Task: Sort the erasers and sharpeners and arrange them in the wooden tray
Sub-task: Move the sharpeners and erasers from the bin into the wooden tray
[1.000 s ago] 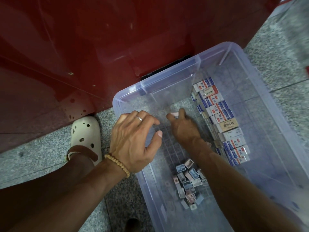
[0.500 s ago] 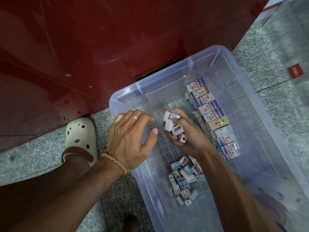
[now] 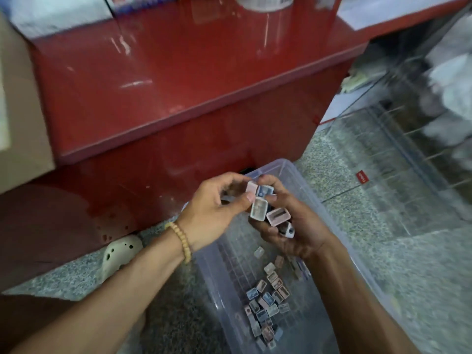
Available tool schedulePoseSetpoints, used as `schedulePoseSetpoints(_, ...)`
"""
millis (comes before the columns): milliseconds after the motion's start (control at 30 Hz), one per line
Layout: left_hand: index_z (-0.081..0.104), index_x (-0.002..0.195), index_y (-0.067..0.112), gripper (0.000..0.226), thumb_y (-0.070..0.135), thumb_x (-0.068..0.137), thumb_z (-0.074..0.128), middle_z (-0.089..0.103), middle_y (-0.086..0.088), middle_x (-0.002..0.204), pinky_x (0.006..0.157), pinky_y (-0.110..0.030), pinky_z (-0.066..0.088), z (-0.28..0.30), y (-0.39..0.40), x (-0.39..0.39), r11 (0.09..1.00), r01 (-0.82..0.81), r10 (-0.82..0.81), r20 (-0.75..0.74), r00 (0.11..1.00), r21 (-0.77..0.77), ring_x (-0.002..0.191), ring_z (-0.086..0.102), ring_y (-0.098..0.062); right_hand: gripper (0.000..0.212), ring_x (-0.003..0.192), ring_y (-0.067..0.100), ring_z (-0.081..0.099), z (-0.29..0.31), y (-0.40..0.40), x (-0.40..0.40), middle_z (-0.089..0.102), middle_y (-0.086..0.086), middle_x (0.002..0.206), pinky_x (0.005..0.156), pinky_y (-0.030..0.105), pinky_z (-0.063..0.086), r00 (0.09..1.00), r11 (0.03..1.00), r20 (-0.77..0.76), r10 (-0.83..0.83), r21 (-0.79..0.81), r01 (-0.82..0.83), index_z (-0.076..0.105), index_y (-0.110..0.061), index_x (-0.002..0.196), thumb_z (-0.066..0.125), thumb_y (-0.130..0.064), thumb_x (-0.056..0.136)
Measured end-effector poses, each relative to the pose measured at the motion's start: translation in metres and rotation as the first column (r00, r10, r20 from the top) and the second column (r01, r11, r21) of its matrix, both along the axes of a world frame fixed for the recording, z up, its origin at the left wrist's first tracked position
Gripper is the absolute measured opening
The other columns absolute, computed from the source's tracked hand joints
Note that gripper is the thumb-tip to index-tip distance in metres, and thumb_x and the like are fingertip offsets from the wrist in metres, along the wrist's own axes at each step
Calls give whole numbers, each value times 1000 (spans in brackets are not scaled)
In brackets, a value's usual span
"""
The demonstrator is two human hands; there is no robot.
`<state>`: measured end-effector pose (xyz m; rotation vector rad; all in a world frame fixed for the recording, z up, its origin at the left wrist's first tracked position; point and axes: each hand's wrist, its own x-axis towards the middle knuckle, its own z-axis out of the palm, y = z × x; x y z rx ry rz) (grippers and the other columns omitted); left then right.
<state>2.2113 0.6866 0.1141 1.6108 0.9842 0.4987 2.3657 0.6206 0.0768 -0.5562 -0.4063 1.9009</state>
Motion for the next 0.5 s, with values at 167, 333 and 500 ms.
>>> schedulePoseSetpoints(167, 67, 96, 16, 15, 4, 87, 69, 72, 6, 85, 71, -15, 50, 58, 4, 2, 995, -89, 83, 135, 987, 40, 78, 67, -2, 36, 43, 10, 41, 62, 5, -10, 50, 5, 66, 34, 12, 28, 986, 990, 105, -133, 63, 127, 67, -28, 104, 81, -23, 70)
schedulePoseSetpoints(333, 68, 94, 17, 15, 8, 83, 73, 72, 7, 85, 70, -17, 53, 101, 1, -5, 969, -213, 189, 179, 965, 124, 79, 68, -3, 43, 41, 10, 37, 117, 4, -35, 48, 7, 67, 32, 13, 25, 929, 950, 204, -309, 21, 311, 63, -23, 120, 55, -14, 79)
schedulePoseSetpoints(500, 63, 98, 27, 31, 9, 77, 76, 69, 6, 82, 63, -19, 53, 139, 2, -31, 906, -315, 262, 213, 941, 282, 67, 64, -4, 36, 43, 10, 38, 158, 9, -64, 50, 9, 73, 32, 16, 22, 884, 927, 283, -372, 56, 372, 59, -18, 123, 40, -6, 94)
